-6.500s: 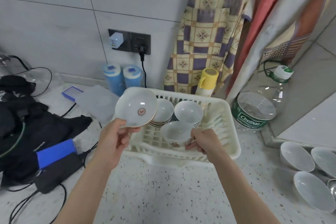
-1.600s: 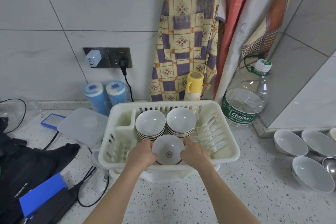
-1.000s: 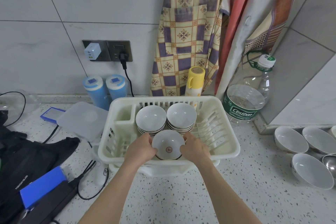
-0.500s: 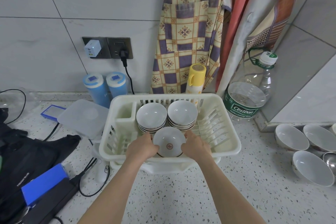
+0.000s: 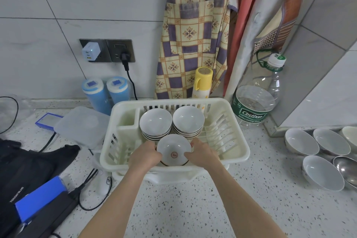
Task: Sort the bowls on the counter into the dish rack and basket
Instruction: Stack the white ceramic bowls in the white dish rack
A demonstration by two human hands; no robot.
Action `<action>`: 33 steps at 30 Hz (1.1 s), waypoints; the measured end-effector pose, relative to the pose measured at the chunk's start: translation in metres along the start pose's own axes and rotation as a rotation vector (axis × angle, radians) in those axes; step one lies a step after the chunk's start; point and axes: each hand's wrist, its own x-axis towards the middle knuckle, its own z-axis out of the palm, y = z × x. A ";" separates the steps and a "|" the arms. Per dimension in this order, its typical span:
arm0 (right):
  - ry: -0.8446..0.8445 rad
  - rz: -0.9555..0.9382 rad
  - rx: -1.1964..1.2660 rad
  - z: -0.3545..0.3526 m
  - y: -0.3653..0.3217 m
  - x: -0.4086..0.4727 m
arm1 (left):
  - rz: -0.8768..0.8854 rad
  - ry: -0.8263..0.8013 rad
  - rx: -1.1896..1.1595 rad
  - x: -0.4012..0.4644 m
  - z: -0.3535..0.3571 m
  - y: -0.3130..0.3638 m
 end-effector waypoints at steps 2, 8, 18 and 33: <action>0.003 0.015 0.004 0.000 -0.002 -0.001 | -0.005 0.004 -0.001 -0.003 -0.001 0.002; 0.254 0.040 0.043 0.005 -0.010 -0.008 | -0.004 0.122 -0.063 -0.014 -0.001 0.005; 0.355 -0.390 0.831 -0.011 0.026 -0.058 | 0.169 0.492 -0.324 -0.034 0.006 0.001; 0.623 0.132 1.320 -0.073 0.256 -0.129 | 0.457 0.124 -0.562 -0.153 0.178 0.185</action>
